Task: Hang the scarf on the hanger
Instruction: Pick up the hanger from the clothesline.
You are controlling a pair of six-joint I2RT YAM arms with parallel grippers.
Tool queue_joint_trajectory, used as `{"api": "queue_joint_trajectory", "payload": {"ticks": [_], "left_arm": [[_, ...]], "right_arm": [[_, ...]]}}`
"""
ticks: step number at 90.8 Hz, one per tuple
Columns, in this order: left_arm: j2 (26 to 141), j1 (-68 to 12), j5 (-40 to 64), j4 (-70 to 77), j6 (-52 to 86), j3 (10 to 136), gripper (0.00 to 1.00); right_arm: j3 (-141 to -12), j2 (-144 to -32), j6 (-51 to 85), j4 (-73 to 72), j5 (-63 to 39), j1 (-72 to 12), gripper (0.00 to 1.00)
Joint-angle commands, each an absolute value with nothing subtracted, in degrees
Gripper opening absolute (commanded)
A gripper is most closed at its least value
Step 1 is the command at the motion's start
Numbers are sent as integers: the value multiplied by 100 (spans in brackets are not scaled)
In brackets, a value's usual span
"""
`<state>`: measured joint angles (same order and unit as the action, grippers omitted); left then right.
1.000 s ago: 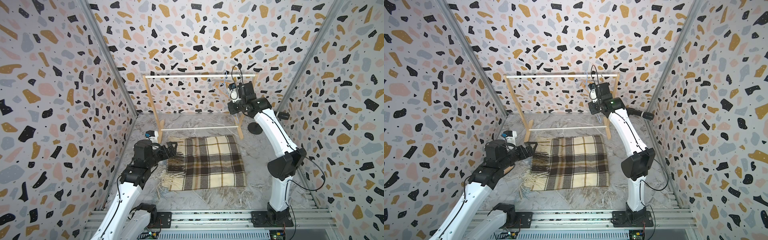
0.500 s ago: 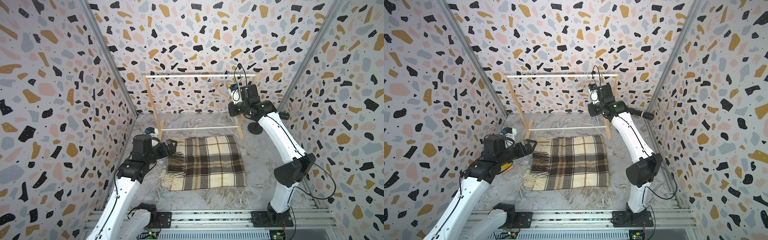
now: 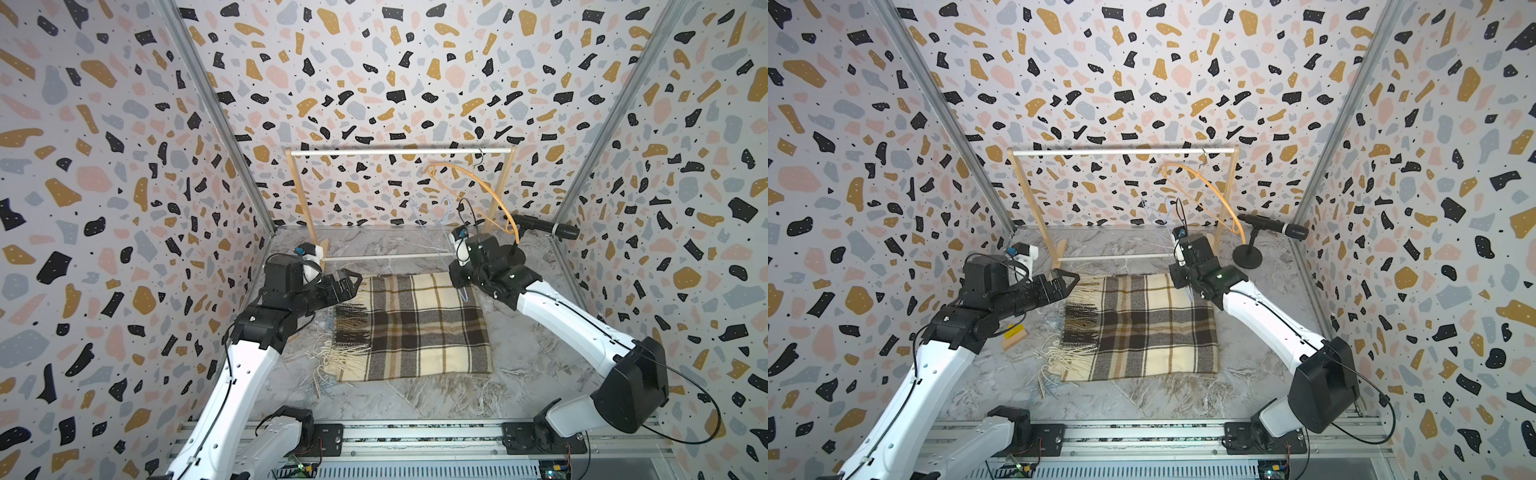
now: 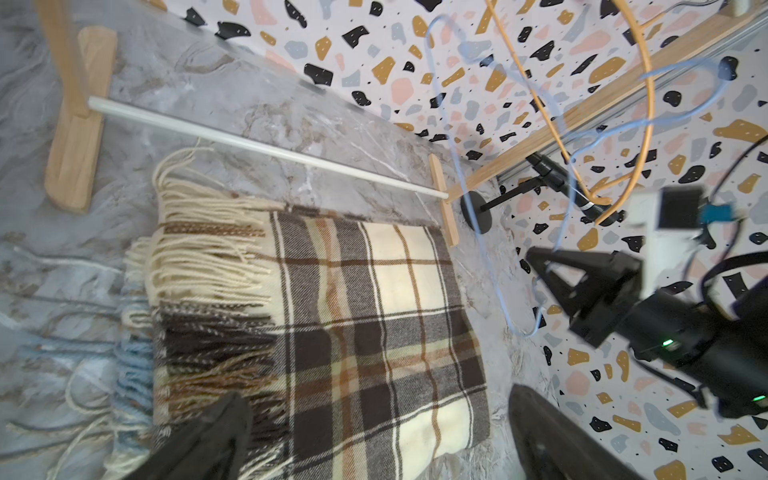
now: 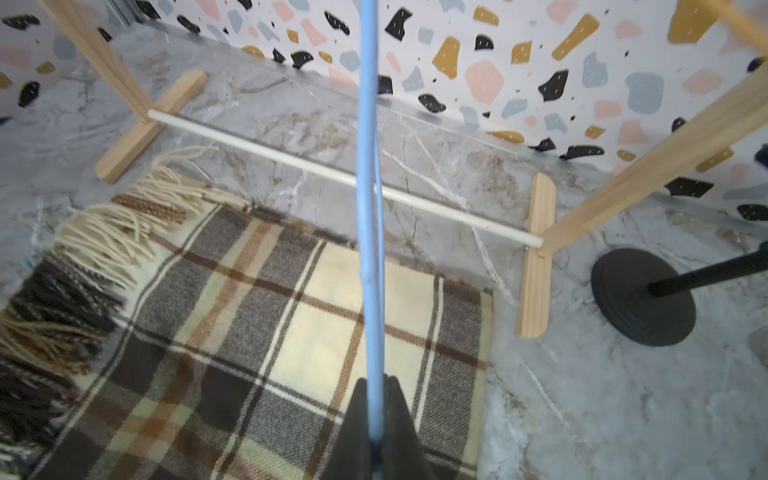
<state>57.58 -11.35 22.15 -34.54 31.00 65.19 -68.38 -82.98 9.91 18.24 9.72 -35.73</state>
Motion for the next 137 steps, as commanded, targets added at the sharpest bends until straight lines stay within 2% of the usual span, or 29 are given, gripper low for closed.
{"api": "queue_joint_trajectory", "payload": {"ticks": [1, 19, 38, 61, 82, 102, 128, 137], "left_arm": [[6199, -1522, 2260, -3480, 2846, 7400, 100], [7090, -2244, 2031, -3529, 2735, 8401, 94], [7982, -2860, 1859, -3575, 2752, 9197, 90], [8899, -3301, 1786, -3526, 2787, 9830, 84], [9453, -3465, 1916, -3502, 2869, 10118, 73], [9687, -3516, 2174, -3404, 2983, 10119, 52], [9715, -3516, 2345, -3439, 2964, 10031, 14], [9575, -3516, 2237, -3521, 2858, 9929, 4]], "right_arm": [[-6244, -7956, 1453, 1265, 1661, -3815, 0], [-5295, -7624, 1713, 1132, 2073, -4321, 0], [-4917, -7410, 1746, 1000, 2445, -4819, 0], [-4795, -7412, 1729, 867, 2706, -5131, 0], [-4807, -7475, 1664, 765, 2708, -5232, 0], [-4860, -7528, 1636, 768, 2733, -5279, 0], [-5003, -7572, 1648, 987, 2777, -5278, 0], [-5138, -7579, 1541, 1179, 2586, -5282, 0]]}}
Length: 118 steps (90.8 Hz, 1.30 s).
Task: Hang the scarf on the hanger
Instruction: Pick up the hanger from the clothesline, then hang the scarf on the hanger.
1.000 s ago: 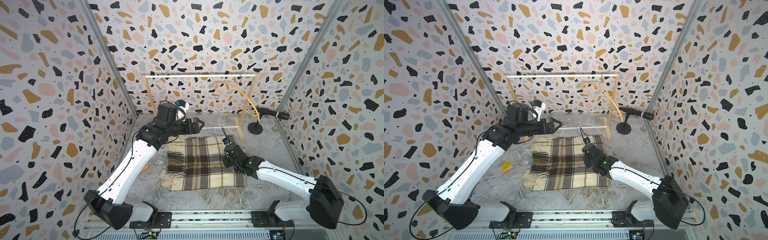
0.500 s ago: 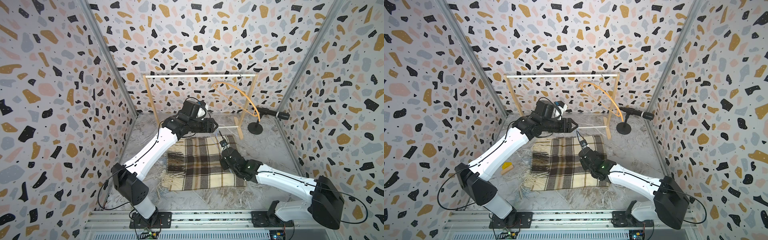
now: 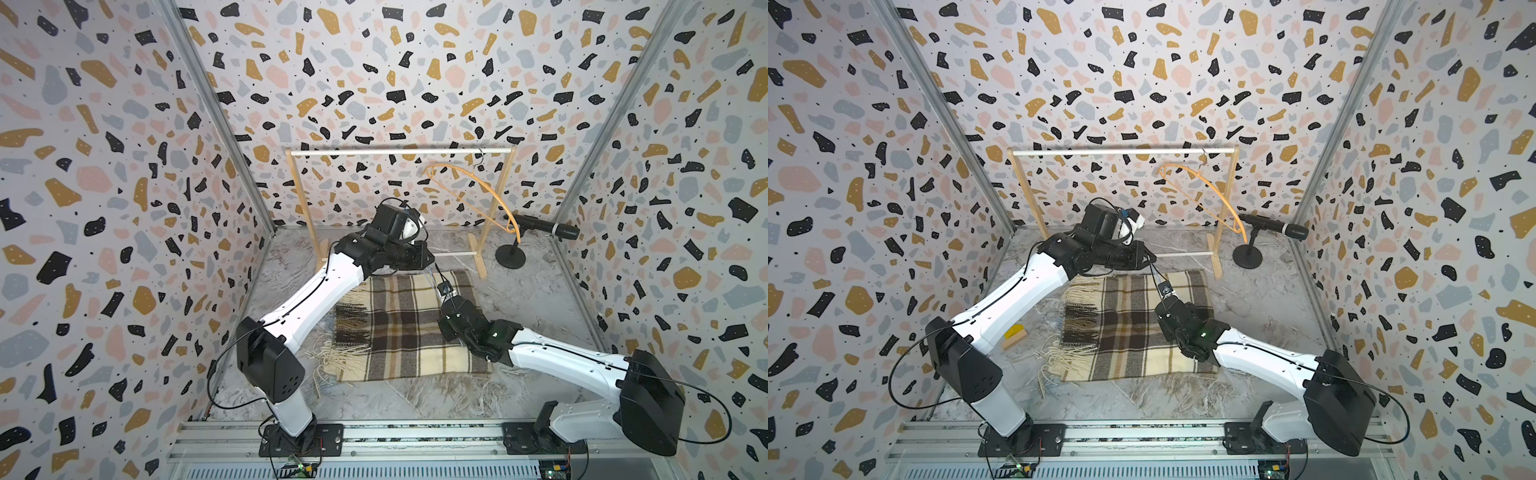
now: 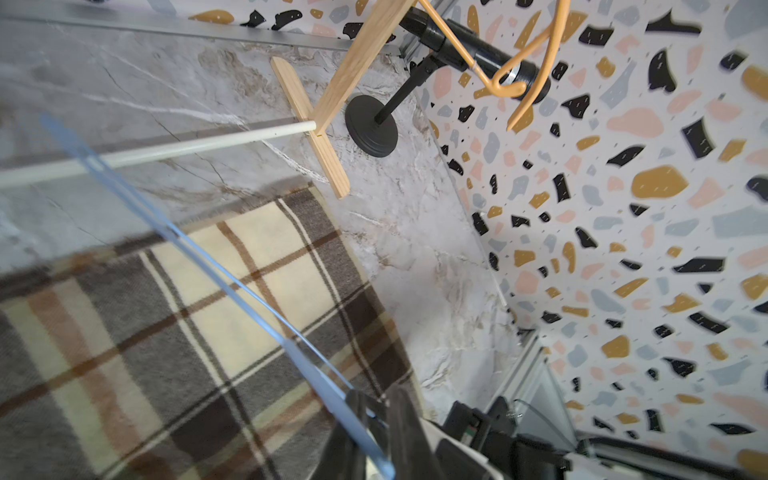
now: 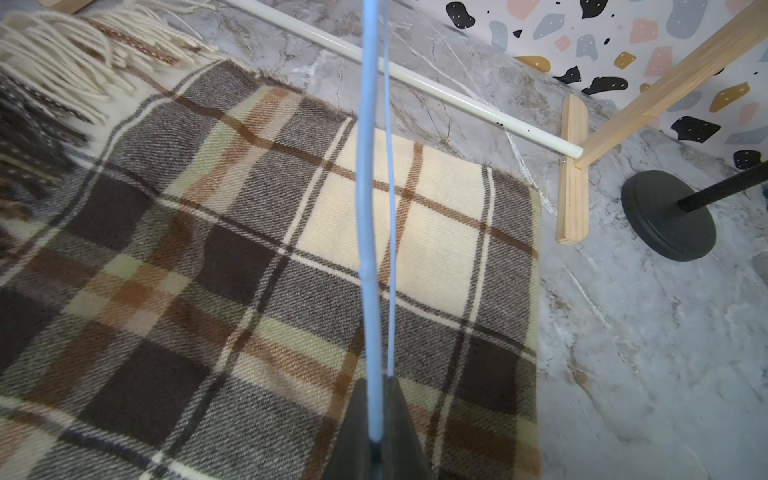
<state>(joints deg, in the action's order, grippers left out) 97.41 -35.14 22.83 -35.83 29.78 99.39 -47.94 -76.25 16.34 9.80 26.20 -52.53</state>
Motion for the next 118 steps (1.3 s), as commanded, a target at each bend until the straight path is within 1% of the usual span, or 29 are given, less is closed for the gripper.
{"api": "queue_joint_trajectory", "payload": {"ticks": [1, 4, 10, 13, 18, 22, 31, 35, 44, 54, 59, 71, 82, 98, 112, 118], "left_arm": [[9551, -3516, 2222, -3527, 2844, 9917, 4], [9471, -3508, 2153, -3582, 2794, 9897, 1], [9327, -3494, 2027, -3723, 2658, 9840, 0], [9241, -3467, 1990, -3788, 2611, 9786, 0], [9097, -3396, 1972, -3830, 2560, 9663, 0], [8960, -3330, 1999, -3840, 2535, 9527, 0], [8631, -3103, 2125, -3845, 2528, 9166, 0], [8484, -3006, 2176, -3858, 2531, 8959, 0], [8055, -2744, 2213, -3855, 2527, 8456, 0], [7574, -2510, 2224, -3852, 2525, 7929, 0], [7373, -2414, 2215, -3854, 2527, 7702, 0], [6915, -2183, 2274, -3852, 2541, 7067, 0], [6602, -1972, 2438, -3841, 2524, 6603, 0], [6392, -1590, 2726, -3778, 2397, 6095, 0], [6547, -1378, 3089, -3613, 2257, 5972, 0], [6643, -1346, 3142, -3602, 2196, 5993, 0]], "right_arm": [[-5153, -7582, 1526, 1209, 2554, -5282, 0], [-5236, -7588, 1488, 1312, 2434, -5278, 1], [-5370, -7589, 1502, 1548, 2055, -5266, 12], [-5409, -7567, 1530, 1618, 1804, -5251, 19], [-5470, -7530, 1529, 1698, 1202, -5217, 37], [-5531, -7509, 1563, 1789, 748, -5188, 48], [-5712, -7417, 1610, 2115, -259, -5127, 67], [-5794, -7340, 1611, 2284, -575, -5080, 73], [-5907, -7085, 1652, 2645, -1174, -4879, 82], [-5912, -6653, 1694, 2931, -1860, -4442, 92], [-5857, -6452, 1786, 2944, -2414, -4132, 98], [-5615, -6174, 2033, 2953, -3221, -3266, 100], [-5247, -6192, 2339, 2974, -3523, -2325, 99], [-4695, -6675, 2403, 3046, -3256, -1120, 98], [-4397, -7190, 2177, 2952, -2749, -609, 96], [-4256, -7409, 2129, 2754, -2780, -472, 94]]}}
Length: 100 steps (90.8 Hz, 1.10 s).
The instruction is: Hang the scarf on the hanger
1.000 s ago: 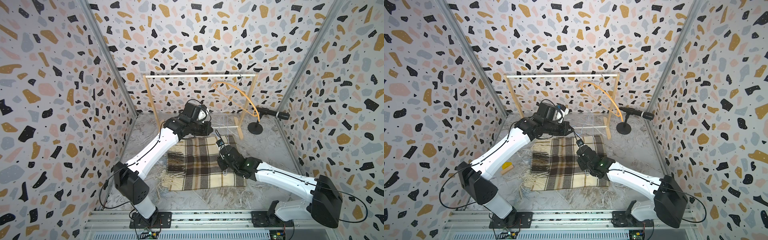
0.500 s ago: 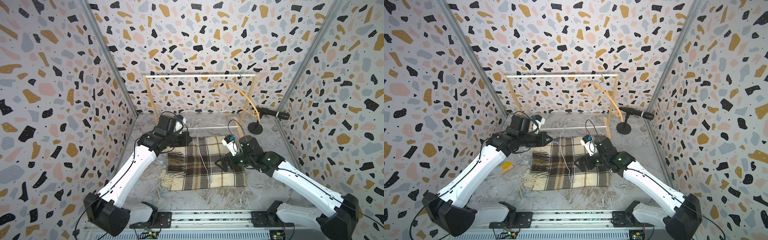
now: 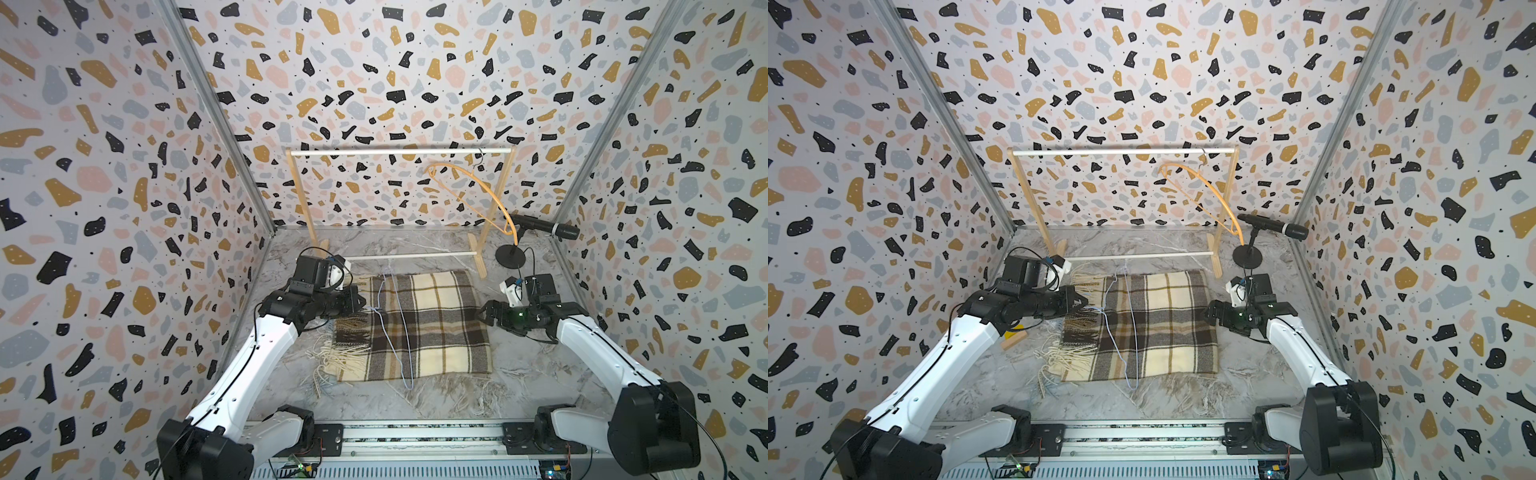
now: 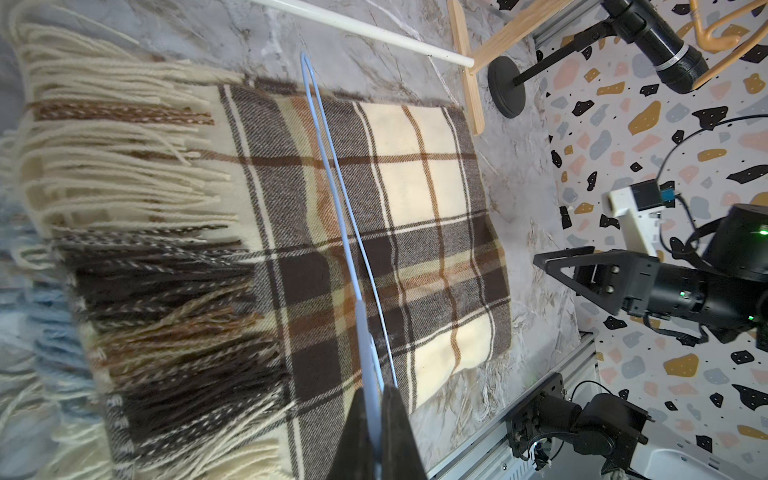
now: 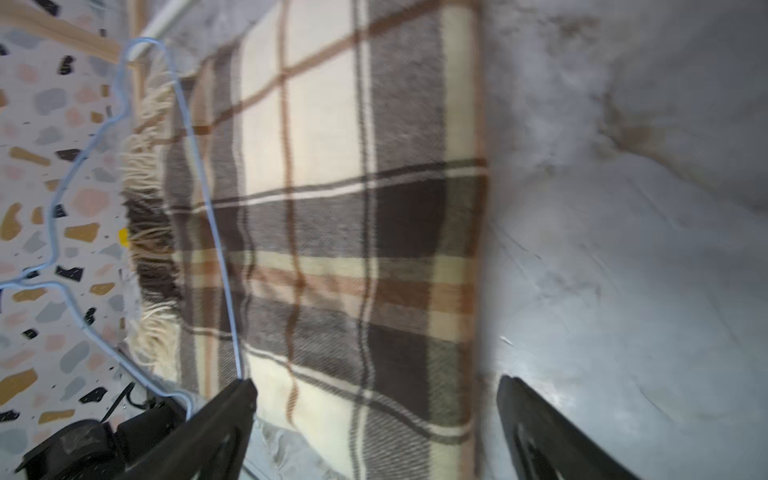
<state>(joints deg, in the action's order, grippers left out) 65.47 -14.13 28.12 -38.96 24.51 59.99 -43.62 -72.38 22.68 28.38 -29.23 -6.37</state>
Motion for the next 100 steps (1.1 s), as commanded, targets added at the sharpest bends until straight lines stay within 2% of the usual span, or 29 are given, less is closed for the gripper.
{"api": "queue_joint_trajectory", "payload": {"ticks": [1, 18, 42, 68, 94, 98, 100], "left_arm": [[6666, -1345, 3140, -3607, 2183, 5998, 0], [6804, -1306, 3099, -3638, 2062, 5994, 0], [6880, -1290, 3078, -3644, 2037, 5994, 0], [6903, -1291, 3056, -3643, 2060, 6016, 0], [6895, -1292, 3055, -3649, 2082, 6016, 0], [6904, -1292, 3049, -3640, 2090, 6008, 0], [6907, -1292, 3043, -3628, 2096, 6004, 0]], "right_arm": [[-4224, -7466, 2133, 2717, -2823, -452, 94], [-3846, -8069, 2333, 1968, -3798, -369, 72], [-3823, -7899, 2568, 1694, -4358, -364, 53], [-3851, -7761, 3086, 1340, -4989, -384, 50], [-3719, -8443, 3296, 1422, -4498, -394, 51], [-3726, -8491, 3317, 1364, -4655, -410, 48], [-3748, -8504, 3323, 1356, -4767, -432, 43]]}}
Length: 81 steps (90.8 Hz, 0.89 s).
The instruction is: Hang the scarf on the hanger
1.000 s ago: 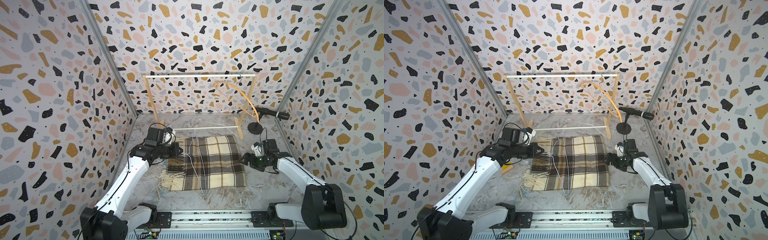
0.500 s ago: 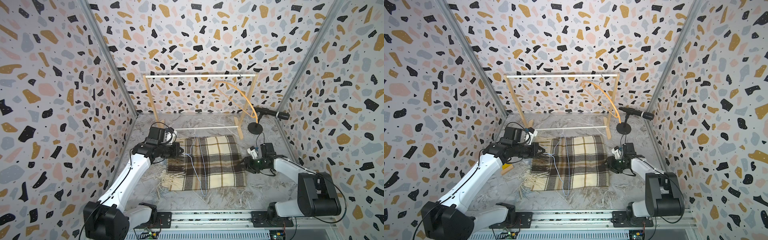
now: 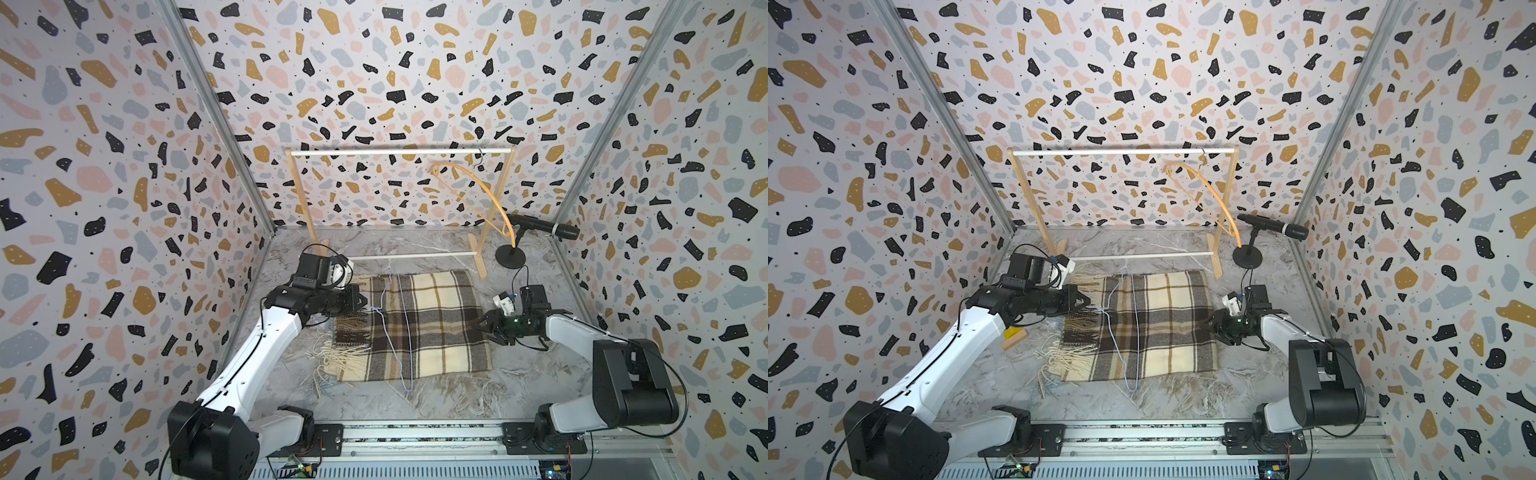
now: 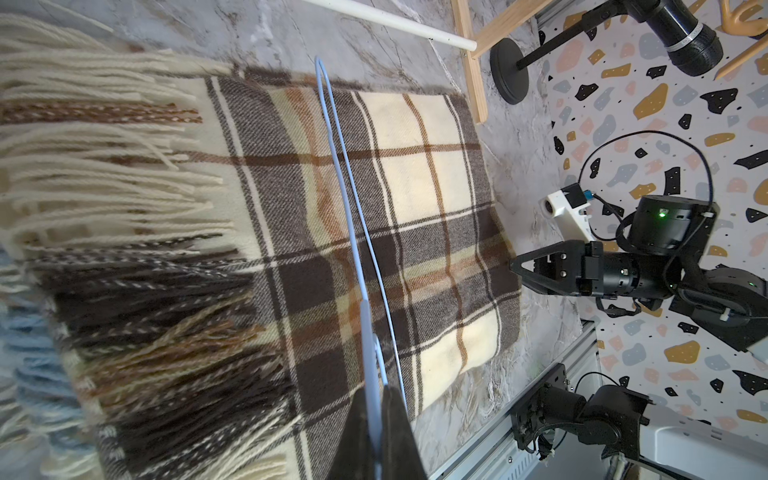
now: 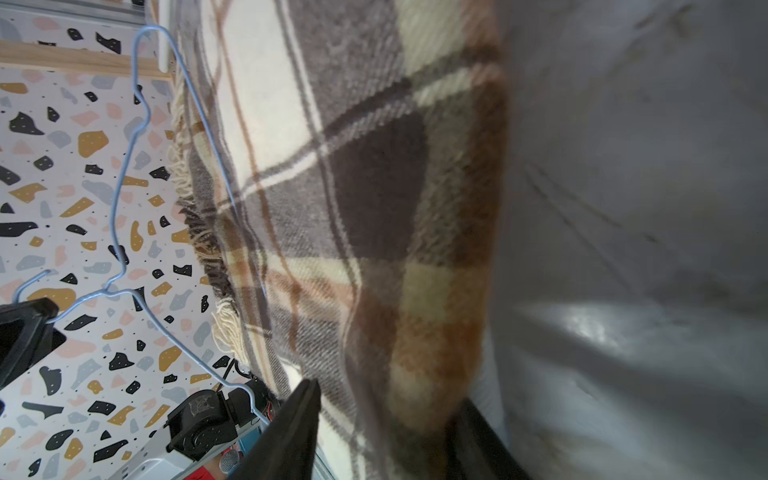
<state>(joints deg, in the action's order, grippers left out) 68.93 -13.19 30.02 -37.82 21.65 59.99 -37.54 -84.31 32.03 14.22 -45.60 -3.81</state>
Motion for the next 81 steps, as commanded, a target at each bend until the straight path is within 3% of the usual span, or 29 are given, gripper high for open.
{"api": "queue_joint_trajectory", "payload": {"ticks": [1, 20, 38, 54, 81], "left_arm": [[6908, -1292, 3033, -3625, 2094, 6004, 0], [6918, -1289, 3040, -3501, 2168, 5896, 0], [6952, -1291, 3113, -3394, 2255, 5798, 0], [6945, -1292, 3197, -3205, 2391, 5656, 0], [6902, -1292, 3434, -3176, 2406, 5677, 0]], "right_arm": [[-3768, -8501, 3318, 1355, -4827, -440, 41], [-4027, -7799, 3174, 1677, -4808, -610, 0], [-4177, -7509, 3758, 1386, -5103, -1209, 0], [-4147, -7398, 4910, 43, -4623, -2258, 0], [-4901, -8632, 5772, -930, -4249, -3823, 0]]}}
